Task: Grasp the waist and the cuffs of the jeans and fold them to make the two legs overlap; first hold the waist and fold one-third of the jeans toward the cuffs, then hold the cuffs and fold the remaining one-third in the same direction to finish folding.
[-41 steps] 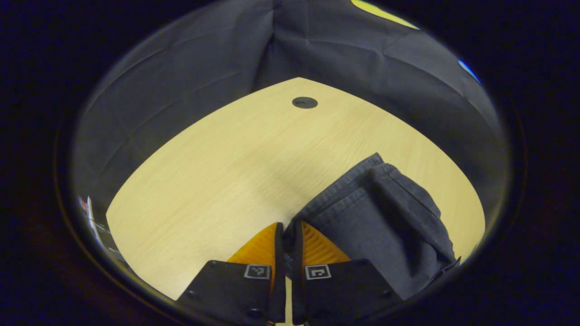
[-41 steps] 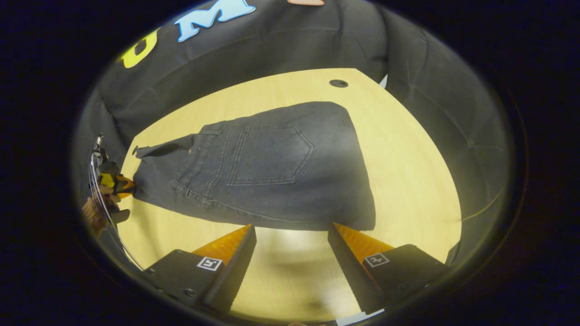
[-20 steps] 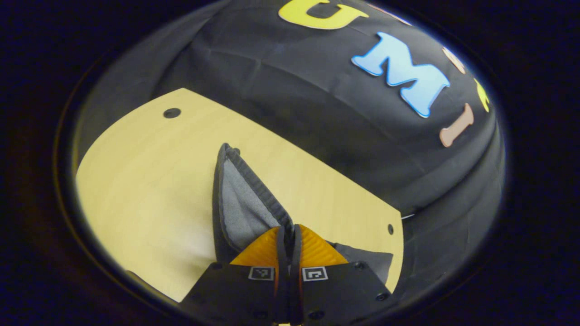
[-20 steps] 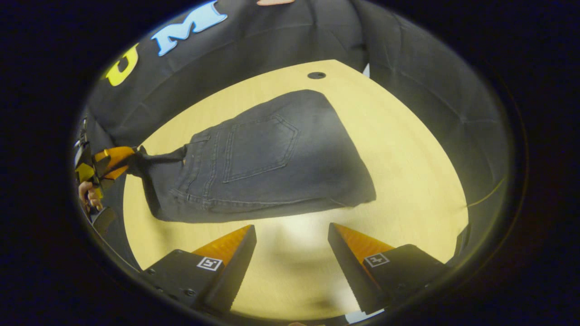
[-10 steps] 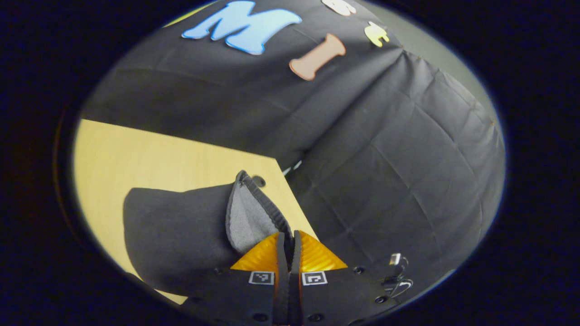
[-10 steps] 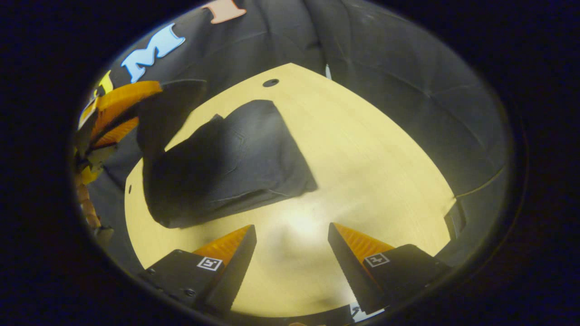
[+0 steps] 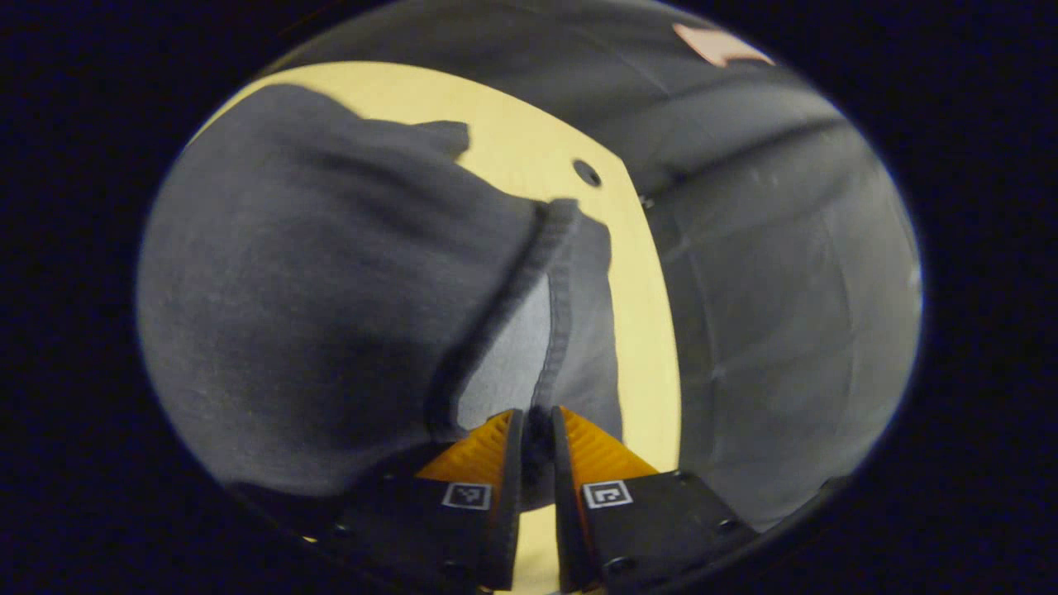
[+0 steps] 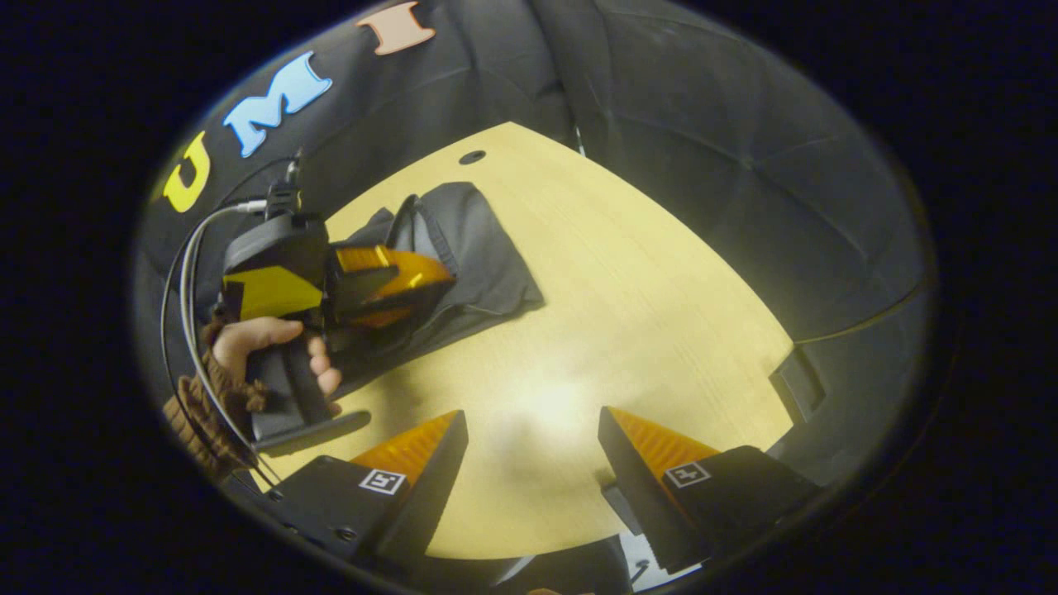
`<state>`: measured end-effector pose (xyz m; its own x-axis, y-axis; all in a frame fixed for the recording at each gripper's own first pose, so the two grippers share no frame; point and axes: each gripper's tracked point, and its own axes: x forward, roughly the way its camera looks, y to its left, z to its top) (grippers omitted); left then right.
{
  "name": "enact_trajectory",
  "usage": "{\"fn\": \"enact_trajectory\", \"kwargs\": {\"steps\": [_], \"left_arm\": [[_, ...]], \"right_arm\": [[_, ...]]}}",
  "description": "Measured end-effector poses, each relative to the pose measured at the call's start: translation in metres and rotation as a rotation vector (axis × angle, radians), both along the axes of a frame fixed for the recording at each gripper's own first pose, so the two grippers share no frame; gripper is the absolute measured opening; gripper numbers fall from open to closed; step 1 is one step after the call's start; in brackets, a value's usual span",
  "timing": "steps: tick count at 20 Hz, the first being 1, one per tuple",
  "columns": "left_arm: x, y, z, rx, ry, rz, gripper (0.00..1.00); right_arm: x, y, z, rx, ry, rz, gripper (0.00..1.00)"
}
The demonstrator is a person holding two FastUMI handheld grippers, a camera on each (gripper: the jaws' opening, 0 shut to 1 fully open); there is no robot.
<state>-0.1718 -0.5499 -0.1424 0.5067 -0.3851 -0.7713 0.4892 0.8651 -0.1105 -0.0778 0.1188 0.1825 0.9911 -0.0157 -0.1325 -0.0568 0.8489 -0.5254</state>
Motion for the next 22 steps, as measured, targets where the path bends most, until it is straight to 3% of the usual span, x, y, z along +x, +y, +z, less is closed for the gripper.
{"fn": "enact_trajectory", "kwargs": {"steps": [1, 2, 7, 10, 11, 13, 15, 16, 20, 22], "left_arm": [[-0.009, -0.003, 0.006, -0.076, 0.037, 0.037, 0.34], [-0.018, -0.006, 0.012, -0.125, 0.05, 0.07, 0.35], [-0.03, -0.005, 0.002, -0.04, 0.005, 0.049, 0.34], [-0.034, -0.013, 0.014, -0.073, 0.006, 0.048, 0.36], [-0.039, -0.022, 0.021, -0.096, 0.0, 0.033, 0.53], [-0.044, -0.025, 0.025, -0.01, -0.086, 0.004, 0.85], [-0.048, -0.03, 0.027, 0.063, -0.158, -0.046, 0.84], [-0.053, -0.032, 0.032, 0.066, -0.18, -0.068, 0.89], [-0.078, -0.02, 0.075, 0.047, -0.281, -0.09, 0.83], [-0.088, -0.011, 0.109, 0.062, -0.387, -0.114, 0.86]], "right_arm": [[0.001, -0.001, -0.001, -0.007, 0.006, -0.003, 0.97], [0.001, 0.001, -0.001, -0.007, 0.015, -0.004, 0.97], [0.001, 0.001, 0.012, 0.03, 0.032, 0.019, 0.97], [0.004, 0.004, 0.023, 0.041, 0.032, 0.042, 0.97], [0.007, 0.003, 0.027, 0.044, 0.033, 0.05, 0.97], [0.01, 0.005, 0.037, 0.051, 0.036, 0.061, 0.97], [0.012, 0.002, 0.045, 0.041, 0.04, 0.074, 0.97], [0.012, 0.002, 0.049, 0.032, 0.042, 0.082, 0.97], [0.021, 0.006, 0.061, -0.012, 0.073, 0.125, 0.97], [0.019, 0.012, 0.075, -0.031, 0.049, 0.147, 0.97]]}}
